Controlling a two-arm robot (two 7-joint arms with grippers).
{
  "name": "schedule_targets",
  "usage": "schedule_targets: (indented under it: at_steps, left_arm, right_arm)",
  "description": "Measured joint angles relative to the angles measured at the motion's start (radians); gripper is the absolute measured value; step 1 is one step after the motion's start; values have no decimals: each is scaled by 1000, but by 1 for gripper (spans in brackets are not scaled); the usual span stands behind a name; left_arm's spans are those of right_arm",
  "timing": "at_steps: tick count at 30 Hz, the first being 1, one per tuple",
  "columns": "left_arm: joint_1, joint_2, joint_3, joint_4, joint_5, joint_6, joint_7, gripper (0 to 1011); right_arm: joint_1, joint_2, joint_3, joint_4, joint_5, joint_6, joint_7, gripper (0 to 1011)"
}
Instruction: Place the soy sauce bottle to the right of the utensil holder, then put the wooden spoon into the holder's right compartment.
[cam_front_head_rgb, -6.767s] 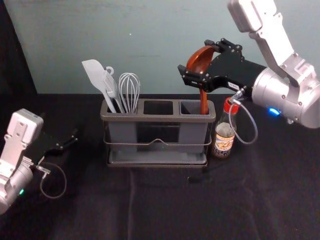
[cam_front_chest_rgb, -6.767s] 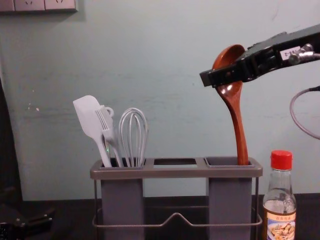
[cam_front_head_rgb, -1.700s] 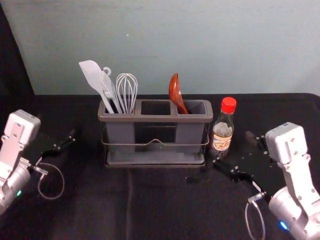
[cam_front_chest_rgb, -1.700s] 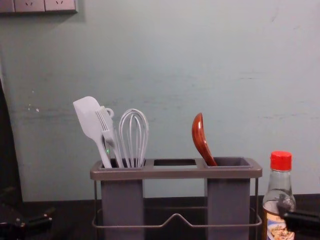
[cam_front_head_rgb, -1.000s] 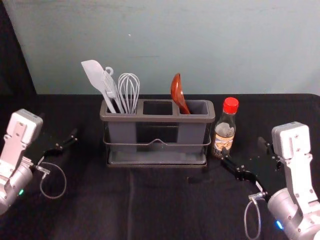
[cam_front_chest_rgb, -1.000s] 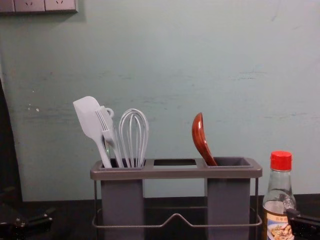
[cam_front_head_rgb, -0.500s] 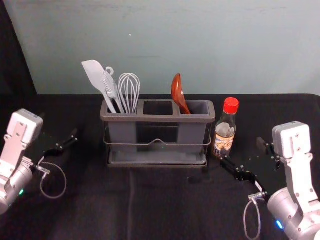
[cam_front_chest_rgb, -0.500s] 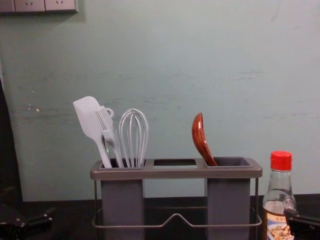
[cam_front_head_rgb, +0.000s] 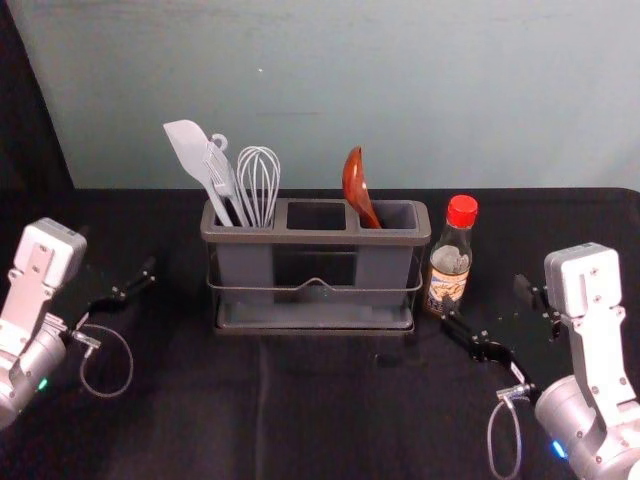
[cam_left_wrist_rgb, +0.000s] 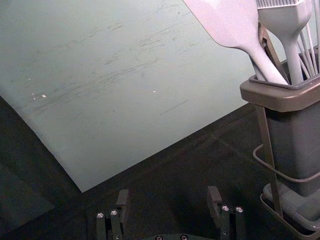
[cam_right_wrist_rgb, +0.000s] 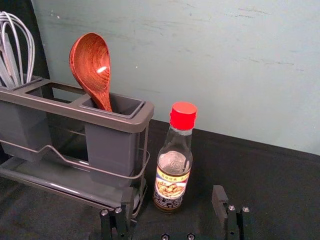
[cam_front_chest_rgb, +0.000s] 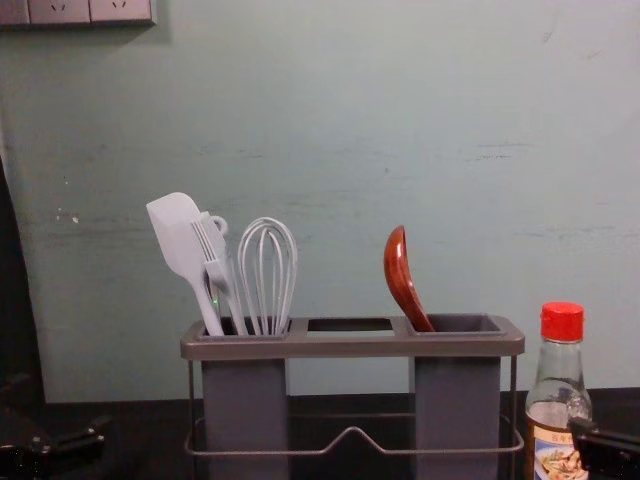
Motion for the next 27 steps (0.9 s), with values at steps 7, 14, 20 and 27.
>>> schedule_targets:
  at_steps: [7,14,20,27]
  left_arm:
    - [0,0,0,0,0,0,0,1011]
    - [0,0,0,0,0,0,0,1011]
    - [0,0,0,0,0,0,0,1011]
    - [0,0,0,0,0,0,0,1011]
  right_arm:
    - [0,0,0,0,-1,-1,-1,1002]
    - [0,0,0,0,-1,-1,-1,1003]
    - [0,0,0,0,-1,-1,-2,1003]
    - [0,0,0,0,-1,-1,-2,1002]
